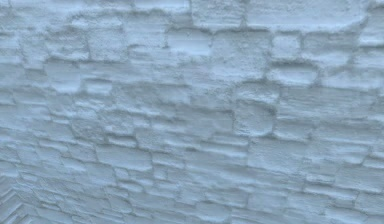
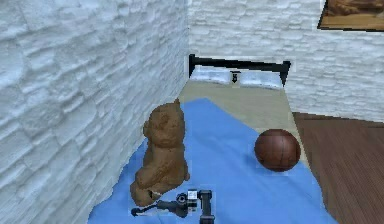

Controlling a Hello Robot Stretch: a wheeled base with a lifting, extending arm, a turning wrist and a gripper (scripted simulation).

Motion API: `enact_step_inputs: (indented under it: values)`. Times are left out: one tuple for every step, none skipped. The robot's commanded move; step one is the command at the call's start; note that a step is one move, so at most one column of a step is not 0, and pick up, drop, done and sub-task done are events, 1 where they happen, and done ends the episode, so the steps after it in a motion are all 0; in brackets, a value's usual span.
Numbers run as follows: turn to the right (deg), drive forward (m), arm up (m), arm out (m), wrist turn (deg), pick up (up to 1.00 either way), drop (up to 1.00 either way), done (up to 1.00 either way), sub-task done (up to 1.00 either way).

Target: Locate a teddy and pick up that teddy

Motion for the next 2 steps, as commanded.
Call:
enact_step_inputs:
  values:
    - [0.0,0.0,0.0,0.0,0.0,1.0,0.0,0.0,0.0]
    - [0.0,0.0,0.1,0.0,0.0,0.0,0.0,0.0,0.0]
